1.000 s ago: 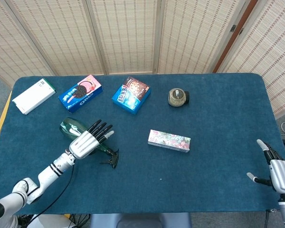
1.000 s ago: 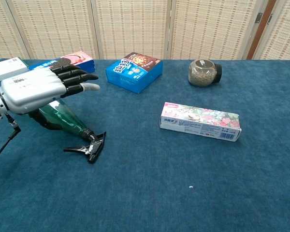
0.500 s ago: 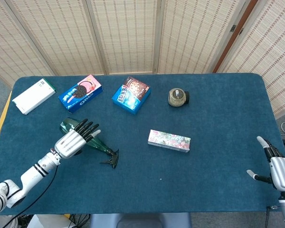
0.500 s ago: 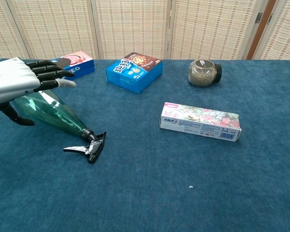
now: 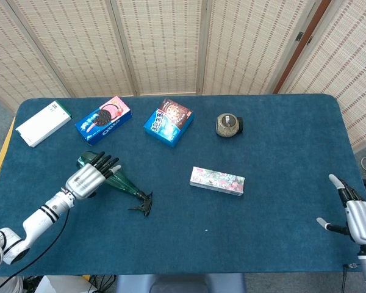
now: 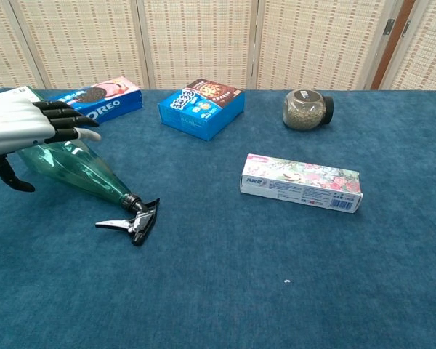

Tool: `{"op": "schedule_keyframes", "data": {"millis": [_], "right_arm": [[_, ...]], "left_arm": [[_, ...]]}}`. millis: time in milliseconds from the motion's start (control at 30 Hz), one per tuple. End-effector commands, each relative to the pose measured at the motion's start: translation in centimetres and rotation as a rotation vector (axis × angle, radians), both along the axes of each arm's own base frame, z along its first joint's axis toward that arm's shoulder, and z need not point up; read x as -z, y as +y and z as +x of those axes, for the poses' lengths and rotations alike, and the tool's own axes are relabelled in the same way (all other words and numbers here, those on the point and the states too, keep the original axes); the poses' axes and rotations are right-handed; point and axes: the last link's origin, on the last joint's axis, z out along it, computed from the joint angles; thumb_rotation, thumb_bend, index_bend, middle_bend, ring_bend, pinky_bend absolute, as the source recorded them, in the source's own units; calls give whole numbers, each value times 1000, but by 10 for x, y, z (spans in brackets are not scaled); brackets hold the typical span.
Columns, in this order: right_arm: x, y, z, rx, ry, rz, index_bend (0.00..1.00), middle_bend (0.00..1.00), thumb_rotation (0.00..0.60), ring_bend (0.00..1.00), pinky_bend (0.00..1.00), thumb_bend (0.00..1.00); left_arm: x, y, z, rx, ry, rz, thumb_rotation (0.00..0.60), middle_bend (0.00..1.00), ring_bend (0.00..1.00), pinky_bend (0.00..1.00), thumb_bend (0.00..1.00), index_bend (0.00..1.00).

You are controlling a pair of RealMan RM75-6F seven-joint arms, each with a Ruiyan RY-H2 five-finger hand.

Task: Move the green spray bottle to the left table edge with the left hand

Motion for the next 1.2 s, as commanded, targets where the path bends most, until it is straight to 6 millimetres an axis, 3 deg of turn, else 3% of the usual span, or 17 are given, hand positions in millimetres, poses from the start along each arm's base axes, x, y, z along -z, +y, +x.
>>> {"op": "schedule_keyframes", "data": {"millis": [33,167,300,1200], "right_arm": [[0,1,0,2,-1,-2,106,155,600,209,412,0],[1,2,-2,8,-4,-1,106,155,600,209,412,0],[2,3,-2,7,-7,2,106,156,600,209,412,0],[9,5,-4,17,-21,17,106,155,600,209,412,0]], "left_arm": [[-5,3,2,-29,25,11,600,0,0,0,539,0],[-8,5,4,-54,31,26,600,0,0,0,841,0],[-10,9,6,-78,36,37,600,0,0,0,984,0],[-9,17,12,-133,124,55,600,0,0,0,1000,0]]}}
